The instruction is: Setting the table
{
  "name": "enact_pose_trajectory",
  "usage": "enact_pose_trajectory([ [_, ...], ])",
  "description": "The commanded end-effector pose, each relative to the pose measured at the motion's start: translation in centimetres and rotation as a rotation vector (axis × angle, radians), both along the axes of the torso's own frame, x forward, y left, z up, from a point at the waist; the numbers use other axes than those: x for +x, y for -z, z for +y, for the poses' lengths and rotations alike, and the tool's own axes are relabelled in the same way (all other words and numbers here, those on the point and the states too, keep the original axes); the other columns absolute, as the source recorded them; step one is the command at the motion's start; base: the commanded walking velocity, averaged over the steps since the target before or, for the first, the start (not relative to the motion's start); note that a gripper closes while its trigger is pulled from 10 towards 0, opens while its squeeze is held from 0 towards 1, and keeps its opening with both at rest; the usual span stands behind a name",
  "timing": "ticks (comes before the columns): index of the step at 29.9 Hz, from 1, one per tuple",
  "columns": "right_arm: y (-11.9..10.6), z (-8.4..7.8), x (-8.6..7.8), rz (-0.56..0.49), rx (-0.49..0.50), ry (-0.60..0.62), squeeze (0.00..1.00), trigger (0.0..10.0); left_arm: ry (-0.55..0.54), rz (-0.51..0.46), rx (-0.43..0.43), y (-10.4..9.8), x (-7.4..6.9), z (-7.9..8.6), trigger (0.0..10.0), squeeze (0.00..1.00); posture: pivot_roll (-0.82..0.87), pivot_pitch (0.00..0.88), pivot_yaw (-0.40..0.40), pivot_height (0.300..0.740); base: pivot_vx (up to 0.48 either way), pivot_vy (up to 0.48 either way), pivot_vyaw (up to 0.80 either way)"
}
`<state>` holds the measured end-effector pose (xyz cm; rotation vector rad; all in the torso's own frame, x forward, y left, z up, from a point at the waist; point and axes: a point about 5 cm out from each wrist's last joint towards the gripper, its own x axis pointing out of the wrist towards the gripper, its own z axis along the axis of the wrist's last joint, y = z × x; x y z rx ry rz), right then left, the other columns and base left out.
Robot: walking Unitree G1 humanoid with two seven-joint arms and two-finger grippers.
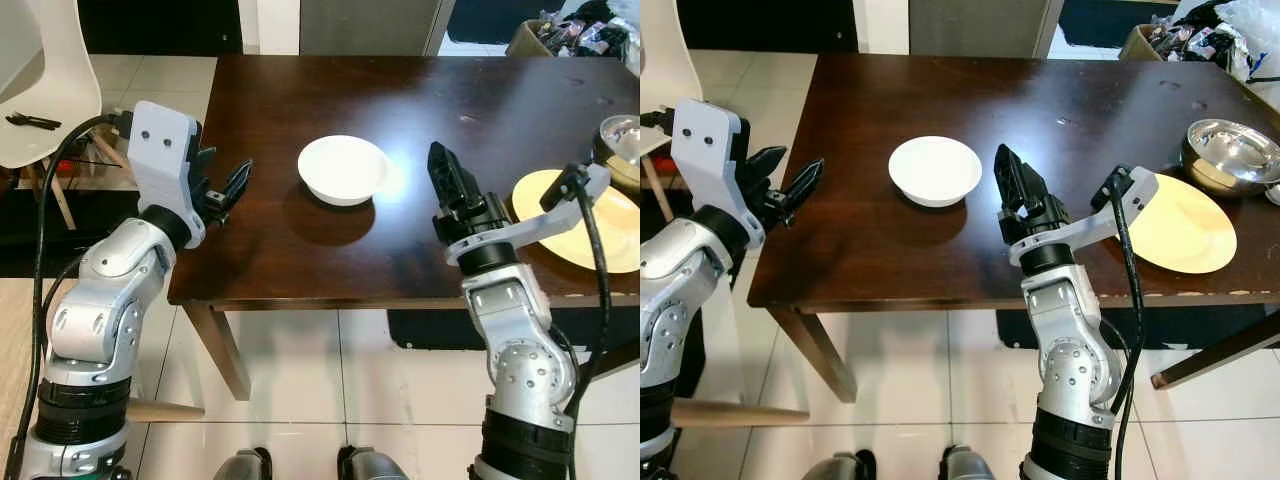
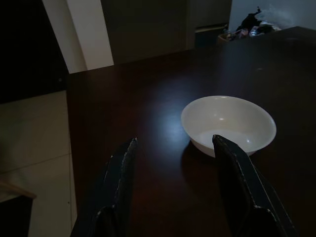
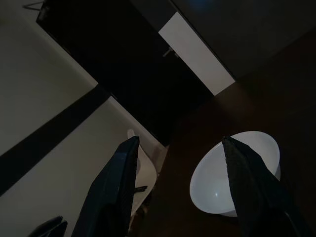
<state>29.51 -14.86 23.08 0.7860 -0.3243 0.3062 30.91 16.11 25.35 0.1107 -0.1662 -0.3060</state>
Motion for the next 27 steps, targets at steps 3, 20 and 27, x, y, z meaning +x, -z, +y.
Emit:
enact_pose_trajectory([
  [3, 0.1, -0.4, 0.0, 0.01, -0.036, 0.026, 0.0, 10.0, -0.021, 0.008, 0.012, 0.4, 0.1, 0.2, 10.0, 0.0, -0.04, 0.06, 0.052, 0.74, 0.0, 0.0, 0.19],
  [20, -0.2, -1.0, 0.6, -0.012, -0.105, 0.048, 0.0, 10.0, -0.029, 0.005, 0.015, 0.5, 0.2, 0.0, 10.0, 0.0, -0.03, 0.058, 0.053, 0.74, 0.0, 0.0, 0.75],
  [27, -0.5, 0.2, 0.5, -0.052, -0.128, -0.023, 0.0, 10.0, -0.031, 0.009, 0.022, 0.5, 0.4, 0.0, 10.0, 0.0, -0.02, 0.06, 0.061, 0.74, 0.0, 0.0, 0.75],
])
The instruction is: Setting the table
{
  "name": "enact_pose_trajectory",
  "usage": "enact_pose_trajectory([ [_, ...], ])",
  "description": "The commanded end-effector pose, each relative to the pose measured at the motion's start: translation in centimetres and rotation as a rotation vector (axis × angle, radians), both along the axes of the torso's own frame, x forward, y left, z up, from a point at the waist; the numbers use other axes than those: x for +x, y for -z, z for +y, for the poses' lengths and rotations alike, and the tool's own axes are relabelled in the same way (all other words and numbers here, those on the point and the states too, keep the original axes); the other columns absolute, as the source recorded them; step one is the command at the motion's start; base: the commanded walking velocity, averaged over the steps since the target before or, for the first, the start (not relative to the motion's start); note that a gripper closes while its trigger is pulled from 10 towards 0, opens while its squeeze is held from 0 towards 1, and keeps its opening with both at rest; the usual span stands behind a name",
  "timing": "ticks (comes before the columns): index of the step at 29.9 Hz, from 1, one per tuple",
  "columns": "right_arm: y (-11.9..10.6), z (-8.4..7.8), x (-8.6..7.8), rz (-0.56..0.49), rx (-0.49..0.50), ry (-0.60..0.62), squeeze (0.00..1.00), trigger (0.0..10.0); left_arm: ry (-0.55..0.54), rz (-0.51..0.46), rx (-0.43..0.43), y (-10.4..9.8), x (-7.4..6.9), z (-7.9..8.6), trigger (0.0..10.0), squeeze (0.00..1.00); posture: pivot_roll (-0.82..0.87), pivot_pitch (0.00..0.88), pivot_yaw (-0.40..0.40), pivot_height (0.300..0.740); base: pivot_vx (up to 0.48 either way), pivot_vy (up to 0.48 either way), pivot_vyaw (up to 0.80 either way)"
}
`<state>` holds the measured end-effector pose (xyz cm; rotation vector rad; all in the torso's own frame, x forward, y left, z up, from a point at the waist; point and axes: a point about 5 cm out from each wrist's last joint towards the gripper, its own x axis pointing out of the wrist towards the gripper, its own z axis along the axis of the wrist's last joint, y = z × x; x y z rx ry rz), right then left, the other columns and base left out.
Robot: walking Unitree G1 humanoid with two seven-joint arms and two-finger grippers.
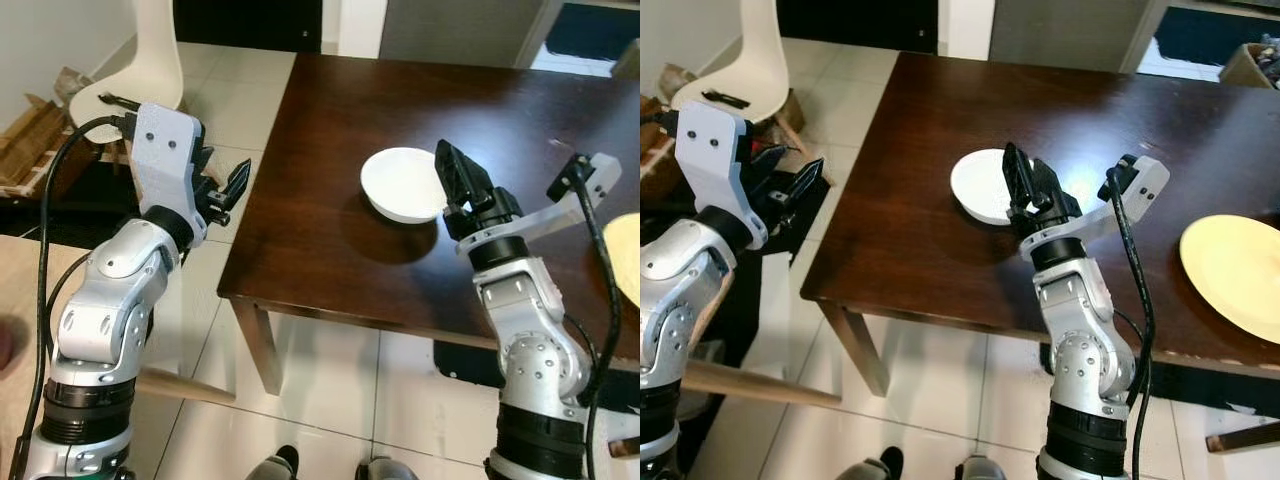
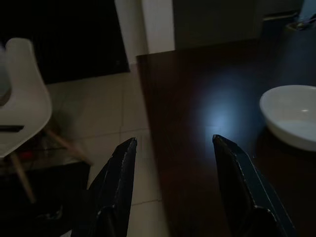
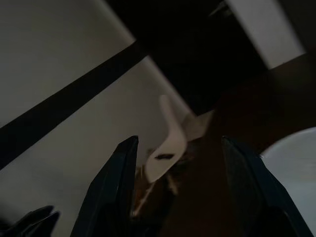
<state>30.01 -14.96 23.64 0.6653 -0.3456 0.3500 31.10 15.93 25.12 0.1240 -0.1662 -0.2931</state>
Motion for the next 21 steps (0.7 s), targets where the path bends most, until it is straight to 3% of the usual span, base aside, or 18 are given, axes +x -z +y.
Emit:
enact_pose_trajectory([
  [1, -0.03, 0.48, 0.03, -0.008, -0.012, -0.023, 0.0, 10.0, -0.018, 0.011, 0.011, 0.28, 0.19, 0.23, 10.0, 0.0, -0.02, 0.061, 0.061, 0.74, 0.0, 0.0, 0.75],
  [7, -0.16, 0.96, 0.04, -0.019, -0.014, -0.043, 0.0, 10.0, -0.02, 0.01, 0.013, 0.27, 0.19, 0.32, 10.0, 0.0, -0.02, 0.061, 0.061, 0.74, 0.0, 0.0, 0.75],
  [21, 0.01, 0.25, 0.12, -0.013, -0.001, -0.007, 0.0, 10.0, -0.015, 0.009, 0.015, 0.25, 0.39, 0.19, 10.0, 0.0, -0.02, 0.059, 0.068, 0.74, 0.0, 0.0, 0.74],
])
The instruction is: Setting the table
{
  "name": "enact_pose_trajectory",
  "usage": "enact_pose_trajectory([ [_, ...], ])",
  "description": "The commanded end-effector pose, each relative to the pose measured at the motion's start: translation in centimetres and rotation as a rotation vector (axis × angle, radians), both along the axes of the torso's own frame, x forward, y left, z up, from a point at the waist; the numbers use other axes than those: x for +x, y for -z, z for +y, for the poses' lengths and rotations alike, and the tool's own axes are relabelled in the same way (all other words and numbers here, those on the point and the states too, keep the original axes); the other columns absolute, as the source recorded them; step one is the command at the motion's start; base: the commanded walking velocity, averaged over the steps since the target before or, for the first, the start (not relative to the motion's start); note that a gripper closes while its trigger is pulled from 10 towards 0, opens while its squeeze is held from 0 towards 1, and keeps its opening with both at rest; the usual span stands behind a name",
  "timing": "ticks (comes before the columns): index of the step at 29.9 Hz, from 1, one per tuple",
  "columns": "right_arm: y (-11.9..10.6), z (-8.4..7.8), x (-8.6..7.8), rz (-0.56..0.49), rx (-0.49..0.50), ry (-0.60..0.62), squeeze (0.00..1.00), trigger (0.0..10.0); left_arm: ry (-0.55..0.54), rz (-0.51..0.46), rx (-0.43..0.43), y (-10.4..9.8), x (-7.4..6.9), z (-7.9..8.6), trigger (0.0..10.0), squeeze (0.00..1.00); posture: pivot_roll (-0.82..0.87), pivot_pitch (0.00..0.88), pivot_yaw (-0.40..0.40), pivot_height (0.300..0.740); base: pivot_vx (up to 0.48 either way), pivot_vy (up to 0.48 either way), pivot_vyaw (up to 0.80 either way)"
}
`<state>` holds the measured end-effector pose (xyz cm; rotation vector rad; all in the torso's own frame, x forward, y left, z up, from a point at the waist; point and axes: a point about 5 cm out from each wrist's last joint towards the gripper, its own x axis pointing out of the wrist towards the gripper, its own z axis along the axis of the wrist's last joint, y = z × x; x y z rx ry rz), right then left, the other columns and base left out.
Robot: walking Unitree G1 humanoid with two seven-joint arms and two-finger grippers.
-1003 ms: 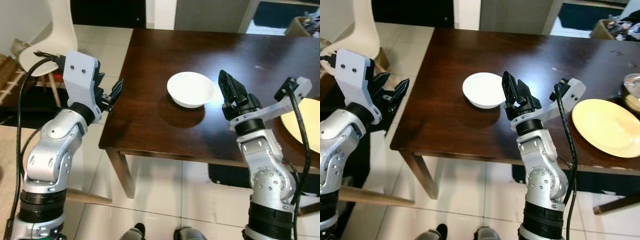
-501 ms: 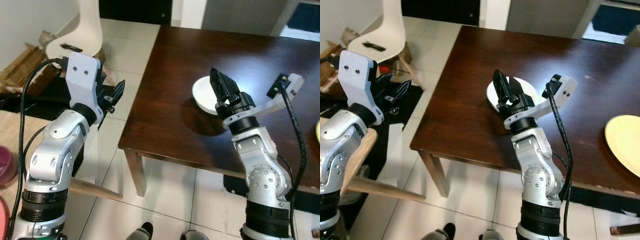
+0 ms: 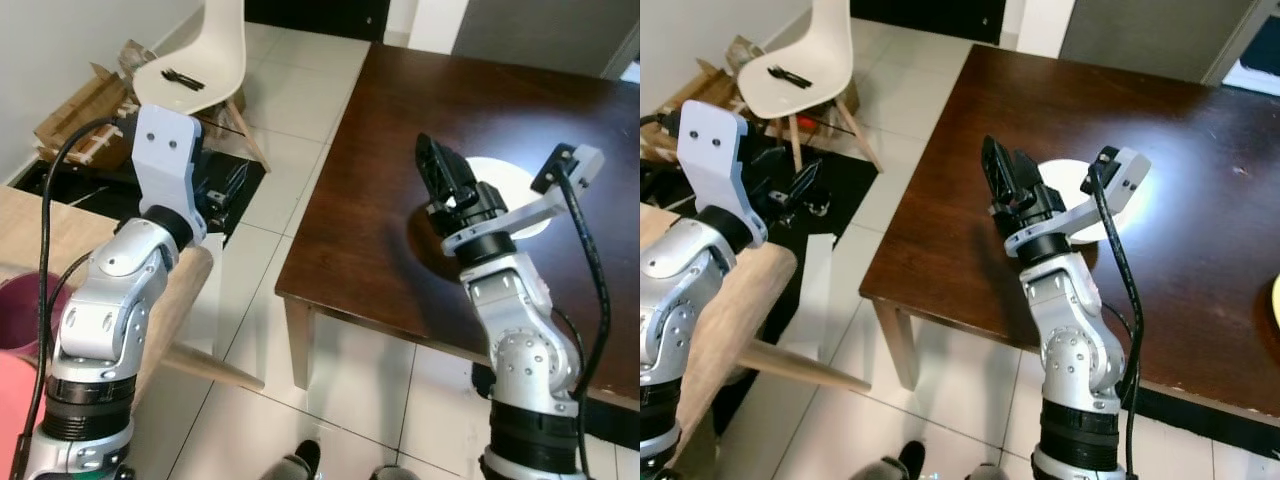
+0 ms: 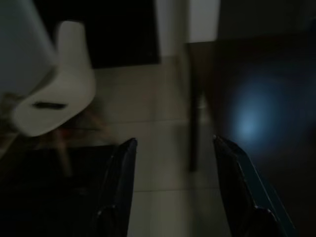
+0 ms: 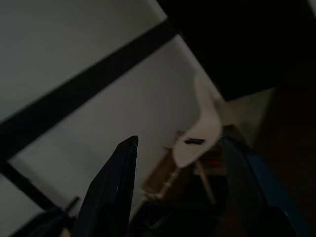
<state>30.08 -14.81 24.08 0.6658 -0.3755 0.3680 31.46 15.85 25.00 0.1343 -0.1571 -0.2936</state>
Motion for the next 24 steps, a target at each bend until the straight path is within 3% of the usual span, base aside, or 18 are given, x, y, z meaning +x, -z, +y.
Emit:
enact_pose_trajectory([
  [1, 0.45, 0.1, 0.05, 0.019, -0.006, 0.001, 0.0, 10.0, -0.014, 0.001, 0.004, 0.12, 0.02, 0.27, 10.0, 0.0, -0.02, 0.059, 0.068, 0.74, 0.0, 0.0, 0.73],
  [24, 0.33, 0.1, 0.09, 0.003, 0.002, -0.008, 0.0, 10.0, -0.01, -0.002, 0.005, 0.05, 0.22, 0.19, 10.0, 0.0, -0.02, 0.054, 0.073, 0.74, 0.0, 0.0, 0.73],
])
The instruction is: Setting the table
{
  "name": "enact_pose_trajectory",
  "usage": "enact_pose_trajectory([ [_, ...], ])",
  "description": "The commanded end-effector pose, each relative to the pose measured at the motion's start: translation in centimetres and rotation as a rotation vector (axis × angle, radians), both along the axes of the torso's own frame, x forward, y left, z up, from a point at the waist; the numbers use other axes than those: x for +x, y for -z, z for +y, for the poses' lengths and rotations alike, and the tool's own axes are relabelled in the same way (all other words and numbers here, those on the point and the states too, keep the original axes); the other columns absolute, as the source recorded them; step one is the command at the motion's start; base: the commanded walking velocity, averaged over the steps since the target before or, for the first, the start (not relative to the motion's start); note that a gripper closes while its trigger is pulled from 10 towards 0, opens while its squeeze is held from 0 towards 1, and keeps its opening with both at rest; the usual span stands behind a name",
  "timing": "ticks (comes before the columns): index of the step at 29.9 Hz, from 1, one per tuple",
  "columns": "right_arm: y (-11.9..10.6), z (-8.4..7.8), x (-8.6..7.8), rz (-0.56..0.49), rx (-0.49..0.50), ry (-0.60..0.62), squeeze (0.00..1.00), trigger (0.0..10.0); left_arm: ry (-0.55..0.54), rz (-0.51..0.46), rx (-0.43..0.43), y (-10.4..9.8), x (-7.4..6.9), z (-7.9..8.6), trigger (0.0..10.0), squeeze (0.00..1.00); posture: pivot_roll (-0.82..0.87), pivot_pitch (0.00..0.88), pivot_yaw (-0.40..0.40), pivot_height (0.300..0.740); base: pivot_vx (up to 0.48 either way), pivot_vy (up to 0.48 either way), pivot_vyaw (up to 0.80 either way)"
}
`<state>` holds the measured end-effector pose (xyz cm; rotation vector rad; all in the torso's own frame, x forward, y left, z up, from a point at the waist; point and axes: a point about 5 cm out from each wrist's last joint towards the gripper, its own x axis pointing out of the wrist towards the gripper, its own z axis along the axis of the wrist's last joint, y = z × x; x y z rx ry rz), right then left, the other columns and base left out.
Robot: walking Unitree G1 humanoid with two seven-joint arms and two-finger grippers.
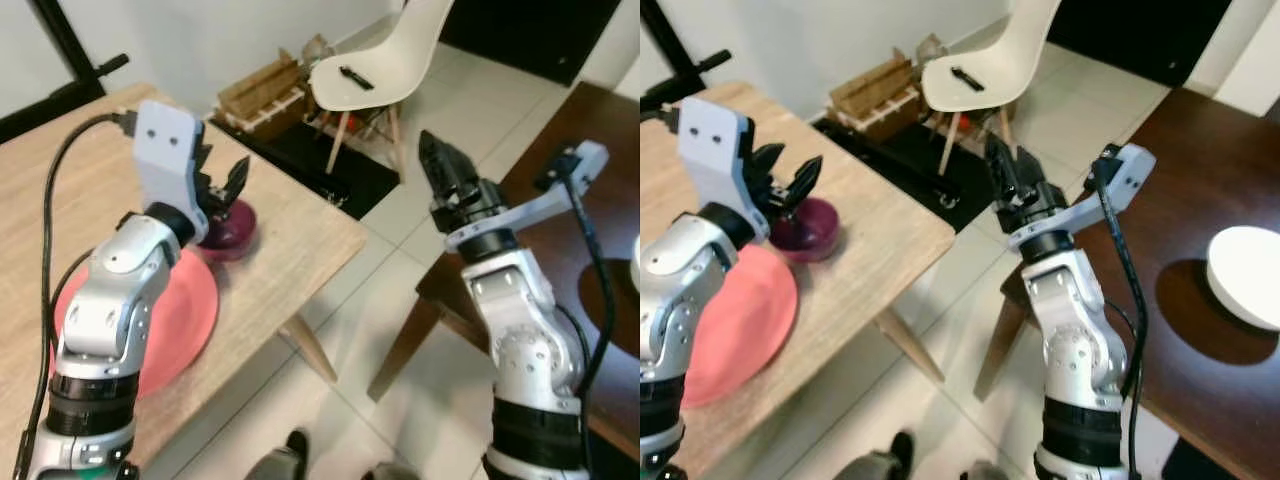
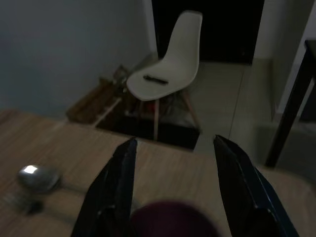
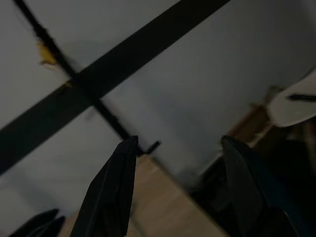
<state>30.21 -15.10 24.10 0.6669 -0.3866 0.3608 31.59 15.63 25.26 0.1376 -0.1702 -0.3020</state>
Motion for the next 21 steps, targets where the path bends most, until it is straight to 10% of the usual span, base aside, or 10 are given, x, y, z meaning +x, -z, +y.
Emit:
enact_pose_trajectory([
  [1, 0.3, 0.5, -0.1, 0.008, -0.001, -0.023, 0.0, 10.0, -0.02, 0.011, 0.004, 0.3, 0.1, 0.4, 10.0, 0.0, -0.02, 0.054, 0.073, 0.74, 0.0, 0.0, 0.73],
  [21, 1.0, 0.5, 0.2, 0.045, -0.009, -0.098, 0.0, 10.0, 0.035, 0.037, 0.087, 0.0, 1.1, 0.3, 10.0, 0.0, -0.02, 0.049, 0.074, 0.74, 0.0, 0.0, 0.57],
])
